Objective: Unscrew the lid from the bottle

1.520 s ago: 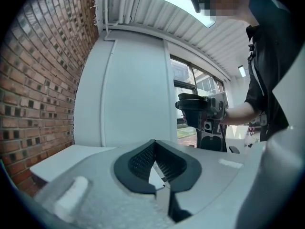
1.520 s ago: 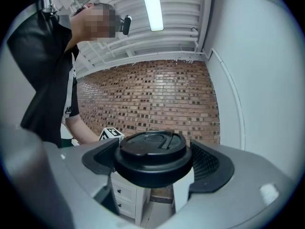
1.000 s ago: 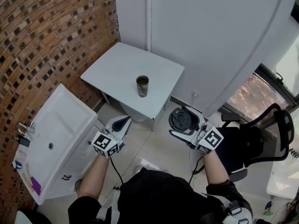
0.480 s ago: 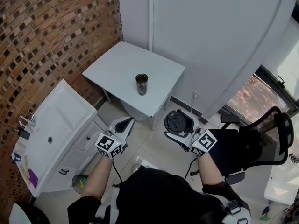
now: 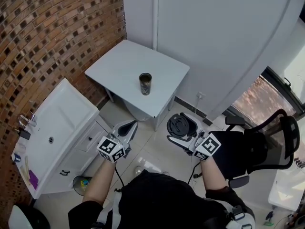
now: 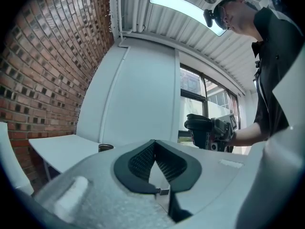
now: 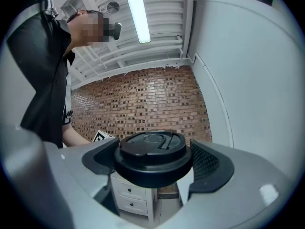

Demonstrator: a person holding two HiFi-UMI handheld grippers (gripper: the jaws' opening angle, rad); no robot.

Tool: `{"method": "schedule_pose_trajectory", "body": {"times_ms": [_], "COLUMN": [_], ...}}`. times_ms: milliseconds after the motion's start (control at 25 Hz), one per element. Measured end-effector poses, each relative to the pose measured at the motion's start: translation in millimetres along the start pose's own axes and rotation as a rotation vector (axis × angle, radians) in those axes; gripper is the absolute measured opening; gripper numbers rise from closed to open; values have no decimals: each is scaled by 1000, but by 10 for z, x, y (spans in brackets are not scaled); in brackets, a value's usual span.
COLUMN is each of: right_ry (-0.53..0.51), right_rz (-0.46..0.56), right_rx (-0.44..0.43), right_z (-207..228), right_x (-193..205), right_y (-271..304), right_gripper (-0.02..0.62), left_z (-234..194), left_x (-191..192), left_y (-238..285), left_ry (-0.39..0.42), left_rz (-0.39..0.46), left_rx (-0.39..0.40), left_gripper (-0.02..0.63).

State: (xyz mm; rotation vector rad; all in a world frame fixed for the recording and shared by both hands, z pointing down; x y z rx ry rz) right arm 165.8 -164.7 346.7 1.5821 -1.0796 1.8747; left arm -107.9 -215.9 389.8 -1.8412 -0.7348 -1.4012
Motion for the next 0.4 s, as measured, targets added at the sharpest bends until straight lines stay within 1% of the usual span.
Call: {"method": "schedule_pose_trajectory", "body": {"times_ms": [120,400], "right_ry": [-17,-12], "right_rz": [-14,-16], "right_rx": [-10,-24], "right_z": [-21,-18], "right_x": [21,46], "right_y": [21,42], "right_gripper": [465,465], "left_z": [-8,-42], "left_x": [22,55], "left_y": [-28,-42], "left_ry": [-15,-11], "left_rz": [-17,-24], "left_rx": [2,-3], "left_gripper": [2,2]}}
Point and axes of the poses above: the fingertips, and each gripper's own axes: y forward along the fingers, z to its right, x out of its underside, the point moved 8 cm from there along -y, backward along the fingers, and after that the axes turned 10 degrees about z, right-handed, at the moved point
